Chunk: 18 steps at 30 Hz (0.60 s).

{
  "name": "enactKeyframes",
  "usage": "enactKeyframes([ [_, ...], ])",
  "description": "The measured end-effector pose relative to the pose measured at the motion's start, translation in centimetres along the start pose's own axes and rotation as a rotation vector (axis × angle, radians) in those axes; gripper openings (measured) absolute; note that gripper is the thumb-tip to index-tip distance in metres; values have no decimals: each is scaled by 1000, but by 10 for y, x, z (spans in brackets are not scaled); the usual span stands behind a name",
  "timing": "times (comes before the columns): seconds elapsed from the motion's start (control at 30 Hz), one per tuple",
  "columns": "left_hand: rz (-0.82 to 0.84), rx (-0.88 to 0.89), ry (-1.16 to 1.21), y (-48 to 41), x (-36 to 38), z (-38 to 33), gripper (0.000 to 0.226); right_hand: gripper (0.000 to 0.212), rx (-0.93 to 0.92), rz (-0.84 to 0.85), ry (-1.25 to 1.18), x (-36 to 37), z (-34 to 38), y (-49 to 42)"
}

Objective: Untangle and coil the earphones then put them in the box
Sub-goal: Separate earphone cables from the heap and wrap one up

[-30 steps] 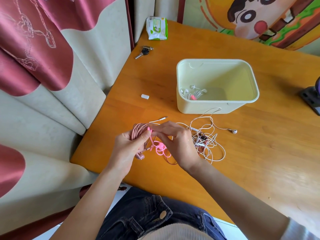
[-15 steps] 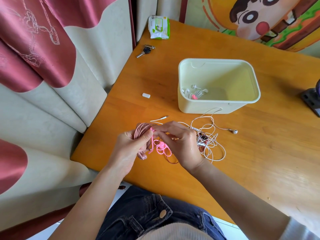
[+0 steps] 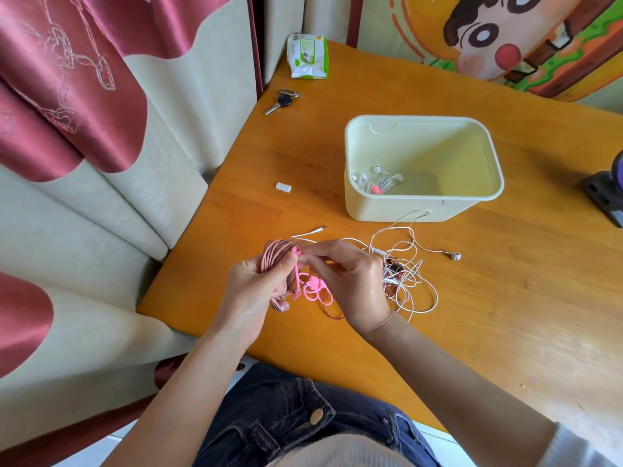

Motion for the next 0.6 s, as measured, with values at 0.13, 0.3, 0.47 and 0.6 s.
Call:
enactKeyframes([
  [0.13,22,26,-56,-2,-5,0,44,9,69,95,-58,-1,2,-4],
  [0.3,40,2,-113,-1,-9,-3,34,11,123,258,-55,-5,1,-11],
  [0.47,22,-32,-115,-2,-9,0,32,6,163,382,-48,-5,1,-14],
  [0.6,16,-91,-54,1,-5,1,38,8,124,440,23,-3,0,-15],
])
Point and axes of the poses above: each hand's wrist, its own y-axis away from the middle knuckle, its own x-axis out of the palm, z = x × y, the point moved 2 cm from there along -y, towards the middle knuckle, and after that the axes turned 3 degrees about -y, right-handed, at the moved point
